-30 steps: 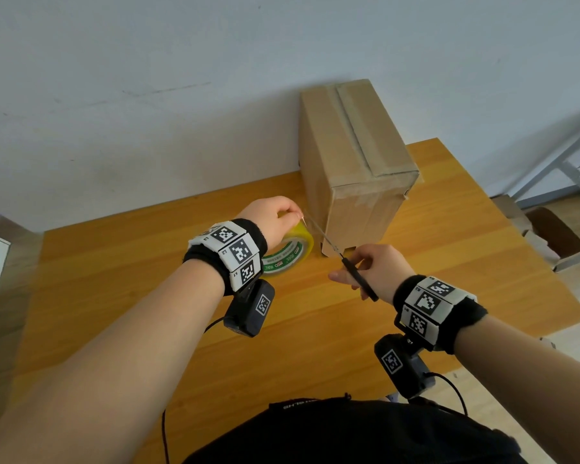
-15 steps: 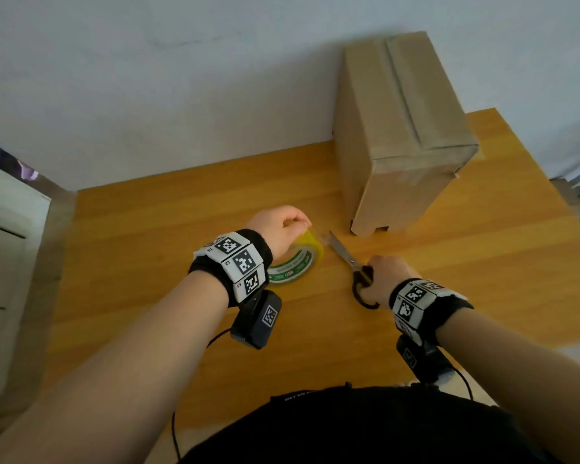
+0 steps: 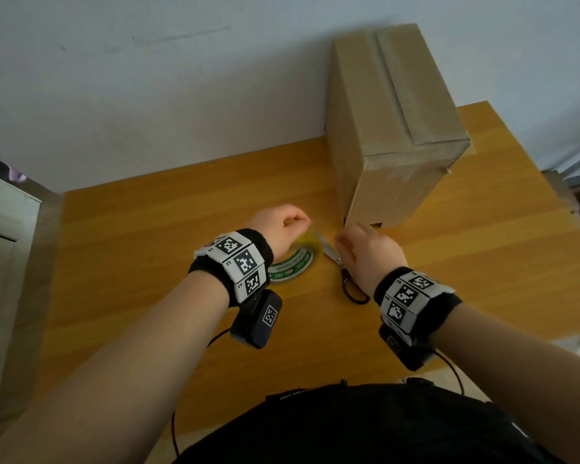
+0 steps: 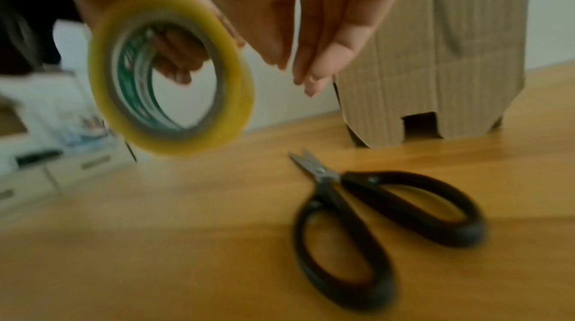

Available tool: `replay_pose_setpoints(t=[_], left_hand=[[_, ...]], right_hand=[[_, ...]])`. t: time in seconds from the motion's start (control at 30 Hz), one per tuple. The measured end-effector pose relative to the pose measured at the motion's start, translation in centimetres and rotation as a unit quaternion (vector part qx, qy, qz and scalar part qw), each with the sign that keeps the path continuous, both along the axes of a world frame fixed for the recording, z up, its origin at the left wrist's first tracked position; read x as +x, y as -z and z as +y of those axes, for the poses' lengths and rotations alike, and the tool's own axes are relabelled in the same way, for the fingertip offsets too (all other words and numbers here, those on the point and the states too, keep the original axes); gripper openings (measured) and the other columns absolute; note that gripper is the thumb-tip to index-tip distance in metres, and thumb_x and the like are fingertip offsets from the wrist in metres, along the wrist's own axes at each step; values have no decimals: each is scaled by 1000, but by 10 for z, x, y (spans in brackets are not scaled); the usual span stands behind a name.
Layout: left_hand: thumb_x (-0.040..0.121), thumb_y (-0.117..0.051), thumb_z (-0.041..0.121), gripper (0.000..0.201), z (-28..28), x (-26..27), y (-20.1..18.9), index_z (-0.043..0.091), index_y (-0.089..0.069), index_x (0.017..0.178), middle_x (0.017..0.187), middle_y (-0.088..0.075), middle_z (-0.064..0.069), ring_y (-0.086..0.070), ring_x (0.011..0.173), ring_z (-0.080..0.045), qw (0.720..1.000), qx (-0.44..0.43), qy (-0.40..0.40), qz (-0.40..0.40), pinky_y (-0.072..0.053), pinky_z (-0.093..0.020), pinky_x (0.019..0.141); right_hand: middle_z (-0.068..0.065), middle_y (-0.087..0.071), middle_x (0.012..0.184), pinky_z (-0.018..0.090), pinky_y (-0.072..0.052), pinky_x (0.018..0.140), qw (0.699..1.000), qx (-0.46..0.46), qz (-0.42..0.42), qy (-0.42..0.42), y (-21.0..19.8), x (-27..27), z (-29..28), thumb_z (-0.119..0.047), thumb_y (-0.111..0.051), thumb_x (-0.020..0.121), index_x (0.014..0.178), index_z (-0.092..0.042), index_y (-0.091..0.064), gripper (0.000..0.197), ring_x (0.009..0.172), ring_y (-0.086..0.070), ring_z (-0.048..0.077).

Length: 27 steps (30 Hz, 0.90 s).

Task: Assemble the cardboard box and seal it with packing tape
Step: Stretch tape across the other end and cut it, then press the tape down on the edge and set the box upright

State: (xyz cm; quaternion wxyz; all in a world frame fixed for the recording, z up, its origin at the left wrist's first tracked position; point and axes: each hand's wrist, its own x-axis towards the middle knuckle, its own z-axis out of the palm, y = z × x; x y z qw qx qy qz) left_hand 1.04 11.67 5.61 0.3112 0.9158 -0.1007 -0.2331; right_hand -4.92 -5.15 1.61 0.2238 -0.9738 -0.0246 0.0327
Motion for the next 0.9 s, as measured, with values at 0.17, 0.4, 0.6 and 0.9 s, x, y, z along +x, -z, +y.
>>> replay_pose_setpoints(t=[0.17,0.4,0.6,0.9], left_hand=[[95,-43,35,27,-7,0,-4,23,-59,113,104,-55,8,-47,87,-8,1000,9,5,-6,-34,-22,75],[95,-43,34,26,-13,-3,-7,24,-60,111,106,-57,9,-47,90,-6,999,3,27,-21,-34,-22,76],[94,-43,34,26,-15,-5,-4,24,-60,111,111,-59,8,-46,90,-6,999,5,39,-28,-34,-22,76],[92,-39,49,43,-13,-14,2,25,-48,127,127,-55,2,-54,109,-17,993,93,56,-55,-46,-31,86]], right_hand=[[5,-68,100,32,-53,76,981,174,-72,35,-14,3,6,-22,-57,90,110,-14,-64,23,85,-63,20],[2,-71,100,25,-51,86,955,265,-5,132,-19,6,5,-22,-62,87,107,-16,-69,23,88,-65,11],[-5,-67,90,12,-44,72,957,260,18,128,-25,3,4,-21,-62,87,102,-15,-72,19,80,-59,6],[5,-55,127,25,-43,85,974,178,75,122,-20,3,-3,-32,-53,92,133,-16,-48,45,99,-58,17]])
